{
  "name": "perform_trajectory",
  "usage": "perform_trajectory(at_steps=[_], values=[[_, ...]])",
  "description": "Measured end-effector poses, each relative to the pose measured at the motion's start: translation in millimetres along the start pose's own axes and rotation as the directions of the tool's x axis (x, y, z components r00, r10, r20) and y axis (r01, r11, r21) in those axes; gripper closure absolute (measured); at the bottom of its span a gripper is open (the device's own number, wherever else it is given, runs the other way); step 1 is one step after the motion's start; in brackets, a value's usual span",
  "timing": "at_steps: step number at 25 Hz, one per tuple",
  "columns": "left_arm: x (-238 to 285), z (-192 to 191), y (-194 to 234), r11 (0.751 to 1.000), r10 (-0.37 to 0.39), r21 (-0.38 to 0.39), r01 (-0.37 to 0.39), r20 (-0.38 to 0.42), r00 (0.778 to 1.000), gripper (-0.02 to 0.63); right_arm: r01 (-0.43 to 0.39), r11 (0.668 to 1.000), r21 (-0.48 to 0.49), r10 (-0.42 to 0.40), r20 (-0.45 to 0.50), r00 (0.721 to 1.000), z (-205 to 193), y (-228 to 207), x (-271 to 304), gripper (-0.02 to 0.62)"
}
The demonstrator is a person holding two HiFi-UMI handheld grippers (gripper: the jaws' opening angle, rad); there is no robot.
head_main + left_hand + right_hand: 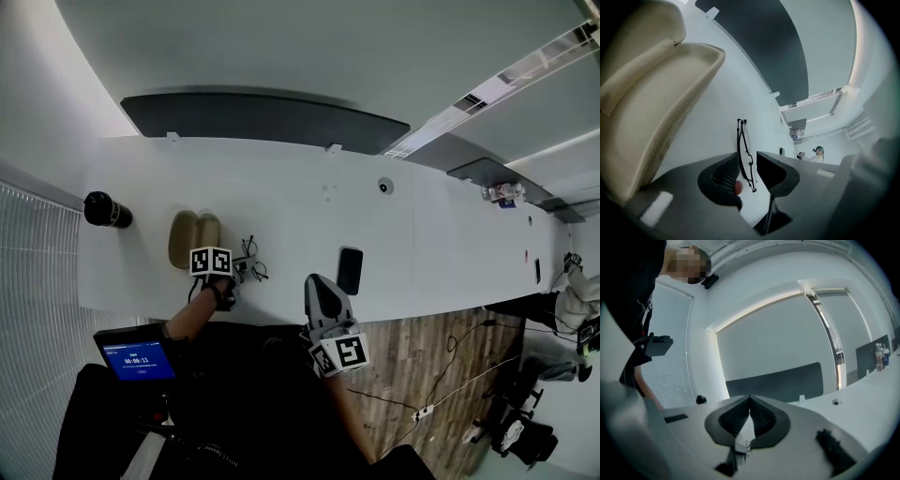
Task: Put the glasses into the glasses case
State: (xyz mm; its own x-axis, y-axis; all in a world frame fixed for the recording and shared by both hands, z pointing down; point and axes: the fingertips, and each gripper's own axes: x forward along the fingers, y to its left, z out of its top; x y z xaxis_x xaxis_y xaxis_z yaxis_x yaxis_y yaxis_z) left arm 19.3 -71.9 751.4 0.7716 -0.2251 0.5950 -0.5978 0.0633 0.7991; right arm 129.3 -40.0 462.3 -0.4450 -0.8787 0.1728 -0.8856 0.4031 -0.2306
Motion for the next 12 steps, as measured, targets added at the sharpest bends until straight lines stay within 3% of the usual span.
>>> perform_trajectory(at_steps=[2, 6, 8, 12], values=[[-0.1, -0.4, 1.7, 1.000, 0.011, -0.002, -0.011, -0.001, 1.000, 0.510, 0.008, 1.000, 0.004, -0.008, -0.002, 1.000, -0.5, 0.5, -1.4, 0.588], [-0.2, 0.1, 1.4, 1.000, 0.020, 0.011, -0.020, 0.005, 1.000, 0.518, 0.018, 1.000, 0.007, -0.018, -0.002, 1.000, 0.2, -0.8, -4.7, 0.588], [0.6, 1.6, -0.6, 0.999, 0.020, 0.024, -0.021, 0.016, 1.000, 0.570, 0.019, 1.000, 0.006, -0.019, 0.002, 1.000, 0.2, -1.6, -5.3, 0.588], [0.7, 2.1, -1.7, 0.999, 0.020, 0.043, -0.021, 0.023, 1.000, 0.581, 0.016, 1.000, 0.000, -0.016, -0.004, 1.000, -3.0, 0.8, -5.4, 0.588]])
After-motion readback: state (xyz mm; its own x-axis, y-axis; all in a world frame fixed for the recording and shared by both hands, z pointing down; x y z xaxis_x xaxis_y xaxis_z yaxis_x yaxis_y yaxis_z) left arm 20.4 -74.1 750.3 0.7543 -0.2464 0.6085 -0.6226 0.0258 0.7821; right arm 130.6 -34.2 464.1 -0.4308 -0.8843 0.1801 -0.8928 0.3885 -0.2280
